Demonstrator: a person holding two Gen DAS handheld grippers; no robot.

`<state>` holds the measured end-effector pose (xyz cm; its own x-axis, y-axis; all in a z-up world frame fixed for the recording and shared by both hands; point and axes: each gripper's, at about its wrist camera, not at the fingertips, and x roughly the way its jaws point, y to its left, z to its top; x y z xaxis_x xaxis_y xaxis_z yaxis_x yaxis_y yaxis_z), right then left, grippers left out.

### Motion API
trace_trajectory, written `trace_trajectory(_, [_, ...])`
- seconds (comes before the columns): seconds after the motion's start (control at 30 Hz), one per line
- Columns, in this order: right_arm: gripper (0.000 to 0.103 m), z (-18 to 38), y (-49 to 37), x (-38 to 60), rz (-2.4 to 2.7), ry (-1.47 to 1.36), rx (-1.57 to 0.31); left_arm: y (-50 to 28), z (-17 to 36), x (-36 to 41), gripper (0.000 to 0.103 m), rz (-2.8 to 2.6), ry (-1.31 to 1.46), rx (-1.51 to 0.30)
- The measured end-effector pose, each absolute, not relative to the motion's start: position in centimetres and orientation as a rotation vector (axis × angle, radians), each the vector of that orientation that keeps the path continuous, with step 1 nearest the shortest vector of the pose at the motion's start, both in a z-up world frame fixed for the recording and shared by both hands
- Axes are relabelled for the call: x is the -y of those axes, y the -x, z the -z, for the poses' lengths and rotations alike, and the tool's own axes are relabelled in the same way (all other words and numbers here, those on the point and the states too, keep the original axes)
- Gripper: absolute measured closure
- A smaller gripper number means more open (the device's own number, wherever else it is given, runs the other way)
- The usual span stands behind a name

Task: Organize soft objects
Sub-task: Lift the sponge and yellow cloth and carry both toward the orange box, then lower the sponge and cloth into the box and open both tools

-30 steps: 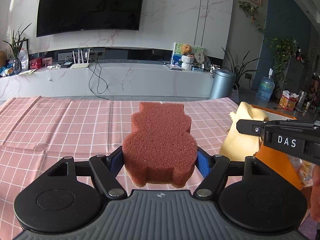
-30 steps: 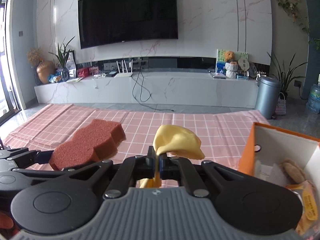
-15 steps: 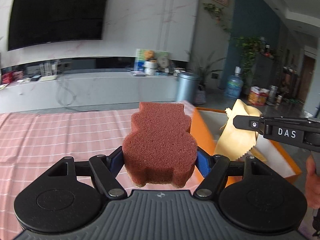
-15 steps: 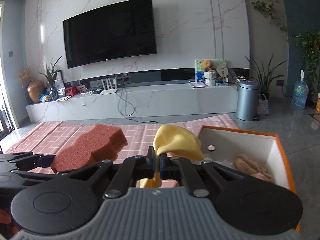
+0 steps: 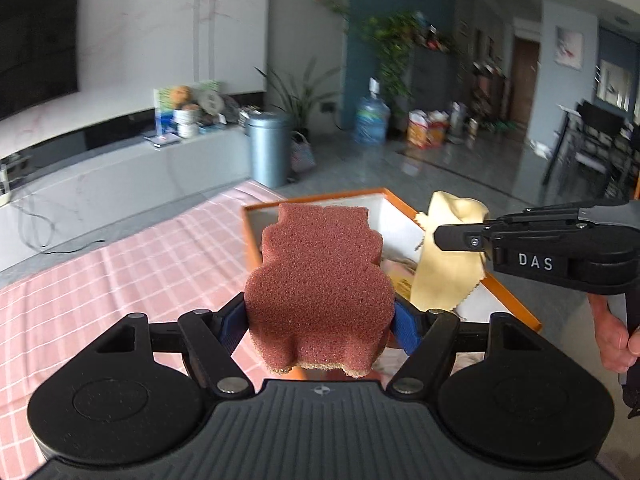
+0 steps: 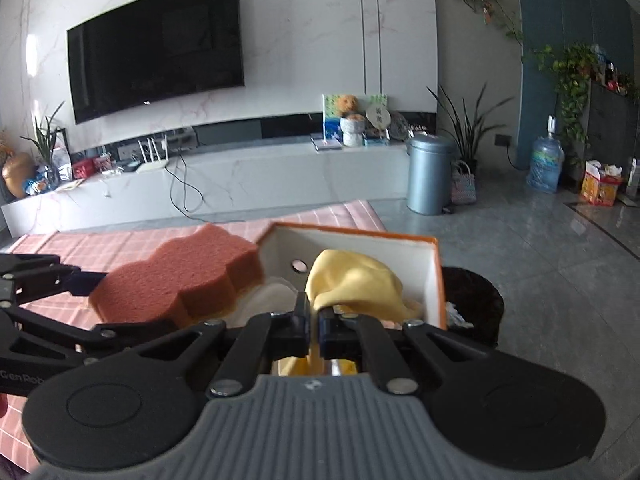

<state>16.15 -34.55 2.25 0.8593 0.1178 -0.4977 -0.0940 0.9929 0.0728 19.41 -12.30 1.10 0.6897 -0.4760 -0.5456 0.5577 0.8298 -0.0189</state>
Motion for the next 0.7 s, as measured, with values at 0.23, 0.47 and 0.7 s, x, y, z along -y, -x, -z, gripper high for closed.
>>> trace_trajectory(0.23, [0.102,-0.6,-18.3,36.3,-0.125,-0.012,-0.564,-22.6,1.4,16.0,0.02,0.592,-0.234,-0.634])
trace_trajectory(0.47, [0.102,0.1,-21.5,37.0,-0.142,0.02,-0.601,-24.3,2.8,18.4,0.019,0.536,-0.339,-0.665])
trace_trajectory(0.7, [0.102,1.3,-22.8,37.1,-0.149,0.014,-0.635,-25.3,4.0,20.7,0.019,0.496,-0.515,-0.663])
